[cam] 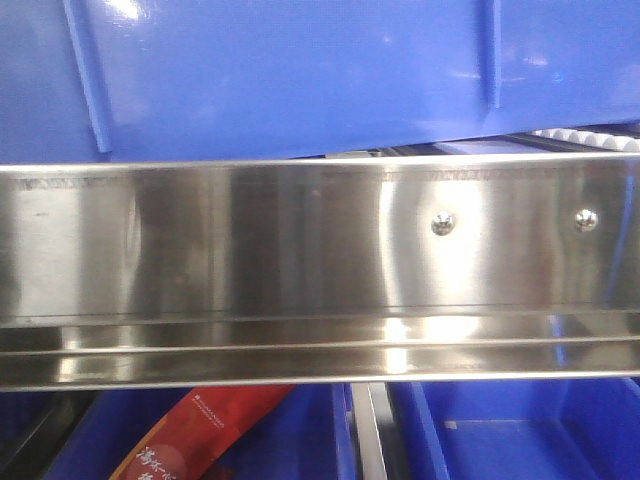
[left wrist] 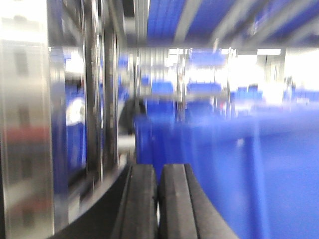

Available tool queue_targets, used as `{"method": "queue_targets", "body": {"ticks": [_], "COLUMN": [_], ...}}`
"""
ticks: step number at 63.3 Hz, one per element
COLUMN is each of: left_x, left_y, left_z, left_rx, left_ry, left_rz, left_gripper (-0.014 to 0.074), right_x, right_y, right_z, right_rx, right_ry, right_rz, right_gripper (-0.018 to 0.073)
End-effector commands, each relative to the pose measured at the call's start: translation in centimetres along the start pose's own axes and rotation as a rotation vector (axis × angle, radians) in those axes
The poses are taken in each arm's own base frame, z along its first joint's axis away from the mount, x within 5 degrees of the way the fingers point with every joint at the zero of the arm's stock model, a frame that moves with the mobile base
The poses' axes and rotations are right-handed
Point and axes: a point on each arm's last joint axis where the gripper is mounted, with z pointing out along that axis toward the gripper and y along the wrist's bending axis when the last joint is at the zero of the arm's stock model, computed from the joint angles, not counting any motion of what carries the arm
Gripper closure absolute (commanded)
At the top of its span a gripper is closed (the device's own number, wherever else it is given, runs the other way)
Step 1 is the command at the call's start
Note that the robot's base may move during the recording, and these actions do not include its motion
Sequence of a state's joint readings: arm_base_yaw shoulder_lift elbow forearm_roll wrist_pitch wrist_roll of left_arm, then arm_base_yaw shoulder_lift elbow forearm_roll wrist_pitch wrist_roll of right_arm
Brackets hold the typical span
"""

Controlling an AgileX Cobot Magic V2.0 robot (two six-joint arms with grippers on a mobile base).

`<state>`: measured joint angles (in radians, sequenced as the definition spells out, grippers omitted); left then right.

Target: Move blue bin to conveyor side

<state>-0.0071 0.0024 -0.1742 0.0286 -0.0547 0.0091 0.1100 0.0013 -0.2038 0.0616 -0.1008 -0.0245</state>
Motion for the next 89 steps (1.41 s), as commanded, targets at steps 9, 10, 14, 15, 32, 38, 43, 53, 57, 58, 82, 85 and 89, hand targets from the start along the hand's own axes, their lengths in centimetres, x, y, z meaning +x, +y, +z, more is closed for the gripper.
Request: {"method": "queue_targets", "body": {"ticks": [9,10,14,15,32,38,43,53,57,58,82,85,89], "left_x": [-5.8,-6.2,-7.7,-8.0,-11.8,-12.9,-13.5,-13.0,-12.9,-12.9,-11.9,-11.7,-11.3], "left_y": [0.3,0.3,0.4,0.4,0.6,0.6,0.6,0.5,0.4,0.4,0.2,0.2,0.2], "left_z": [1.0,1.3,2.5,2.7,9.2,11.0,12.3,14.1,14.5,14.6,22.0,22.9,24.1], "left_rx": [0.001,0.001,0.001,0.002,0.009,0.013,0.013,0.016,0.018,0.018,0.004,0.004,0.004], "left_ry": [0.105,0.127,0.223,0.245,0.640,0.639,0.610,0.591,0.584,0.584,0.884,0.924,0.967], "left_rz": [0.003,0.003,0.003,0.003,-0.006,-0.014,-0.016,-0.021,-0.027,-0.027,-0.115,-0.115,-0.114], "left_gripper": [0.0594,0.0594,0.0594,0.0594,0.0594,0.0594,0.0594,0.0594,0.0594,0.0594,0.0594,0.0594,0.0594], "right_x": [-6.8,-7.4,-9.0,-9.5,-12.4,-12.5,-12.6,-11.6,-11.1,-10.9,-10.7,-10.7,-10.9], "right_y": [0.4,0.5,0.6,0.6,1.0,1.0,1.0,1.2,1.3,1.3,1.4,1.4,1.5], "right_z": [1.9,2.4,3.8,4.4,12.6,15.0,16.7,18.8,19.2,19.4,25.5,26.6,28.2], "right_rx": [-0.016,-0.017,-0.020,-0.021,-0.029,-0.030,-0.030,-0.043,-0.045,-0.045,-0.060,-0.063,-0.065], "right_ry": [0.148,0.198,0.295,0.315,0.734,0.829,0.843,0.868,0.881,0.887,1.068,1.094,1.073], "right_rz": [-0.010,-0.010,-0.011,-0.011,-0.014,-0.015,-0.015,0.011,0.018,0.018,0.014,0.013,0.009], "right_gripper": [0.0648,0.0648,0.0648,0.0648,0.0648,0.0648,0.0648,0.0648,0.0648,0.0648,0.0648,0.0646,0.0643]}}
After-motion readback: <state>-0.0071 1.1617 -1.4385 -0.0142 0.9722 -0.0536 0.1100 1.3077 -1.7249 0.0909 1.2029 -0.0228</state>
